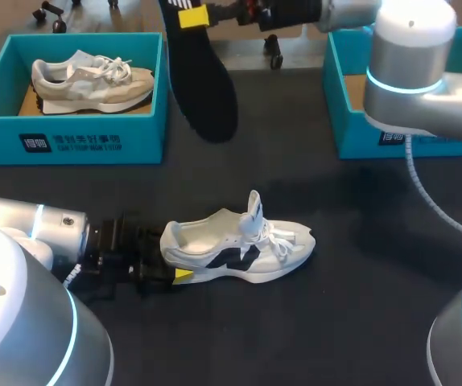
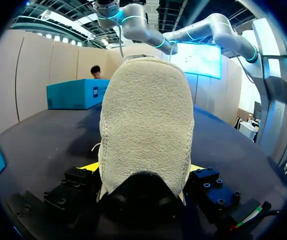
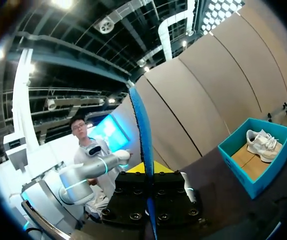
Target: Take the shoe out of the shoebox, open the shoe tongue, remove and reinsert the insole, then place the shoe into the shoebox
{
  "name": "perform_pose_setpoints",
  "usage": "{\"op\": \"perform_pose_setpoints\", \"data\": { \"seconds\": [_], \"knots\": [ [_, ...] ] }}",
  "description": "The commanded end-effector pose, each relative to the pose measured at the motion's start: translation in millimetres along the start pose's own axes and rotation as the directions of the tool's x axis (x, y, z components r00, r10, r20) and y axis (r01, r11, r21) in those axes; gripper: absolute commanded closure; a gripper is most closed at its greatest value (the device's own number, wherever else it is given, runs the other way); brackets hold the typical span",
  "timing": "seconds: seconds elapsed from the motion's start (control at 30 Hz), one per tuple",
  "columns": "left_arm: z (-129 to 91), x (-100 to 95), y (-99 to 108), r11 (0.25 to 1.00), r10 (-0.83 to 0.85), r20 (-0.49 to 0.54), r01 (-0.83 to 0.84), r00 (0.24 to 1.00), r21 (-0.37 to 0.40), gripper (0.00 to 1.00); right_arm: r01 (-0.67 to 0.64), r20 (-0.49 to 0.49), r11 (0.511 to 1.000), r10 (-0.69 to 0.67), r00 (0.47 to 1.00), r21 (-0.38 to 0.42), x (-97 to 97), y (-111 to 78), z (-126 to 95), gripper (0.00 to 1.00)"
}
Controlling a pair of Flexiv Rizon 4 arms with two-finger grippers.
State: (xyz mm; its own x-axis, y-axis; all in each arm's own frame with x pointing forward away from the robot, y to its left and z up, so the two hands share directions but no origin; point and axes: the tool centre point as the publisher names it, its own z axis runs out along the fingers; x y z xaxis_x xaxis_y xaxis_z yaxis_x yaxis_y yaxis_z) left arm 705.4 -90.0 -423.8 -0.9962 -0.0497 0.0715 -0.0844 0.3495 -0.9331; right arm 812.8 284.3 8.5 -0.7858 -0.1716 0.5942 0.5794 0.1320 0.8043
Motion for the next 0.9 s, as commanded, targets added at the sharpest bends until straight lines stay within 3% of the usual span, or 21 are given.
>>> {"op": "perform_pose_setpoints", "data": {
  "seconds": [0.03,0.4,0.6,0.9],
  "knots": [
    [0,0.3,0,1.0,0.0,-0.001,0.0,1.0,-0.003,1.0,-0.008,0.094,0.999,0.013,0.996,-0.05,27.2,-18.5,-11,1.0],
    [0,0.3,0,1.0,0.0,-0.001,0.0,1.0,-0.003,1.0,-0.062,0.16,0.995,0.073,0.984,-0.073,65.1,-30.8,-19,1.0],
    [0,0.3,0,1.0,0.0,-0.001,0.0,1.0,-0.003,1.0,-0.068,0.201,0.99,0.093,0.975,-0.127,77.1,-36.8,-33,1.0],
    [0,0.3,0,1.0,0.0,-0.001,0.0,1.0,-0.003,1.0,-0.091,0.234,0.989,0.117,0.965,-0.118,96.8,-37.0,-35,1.0]
  ]
}}
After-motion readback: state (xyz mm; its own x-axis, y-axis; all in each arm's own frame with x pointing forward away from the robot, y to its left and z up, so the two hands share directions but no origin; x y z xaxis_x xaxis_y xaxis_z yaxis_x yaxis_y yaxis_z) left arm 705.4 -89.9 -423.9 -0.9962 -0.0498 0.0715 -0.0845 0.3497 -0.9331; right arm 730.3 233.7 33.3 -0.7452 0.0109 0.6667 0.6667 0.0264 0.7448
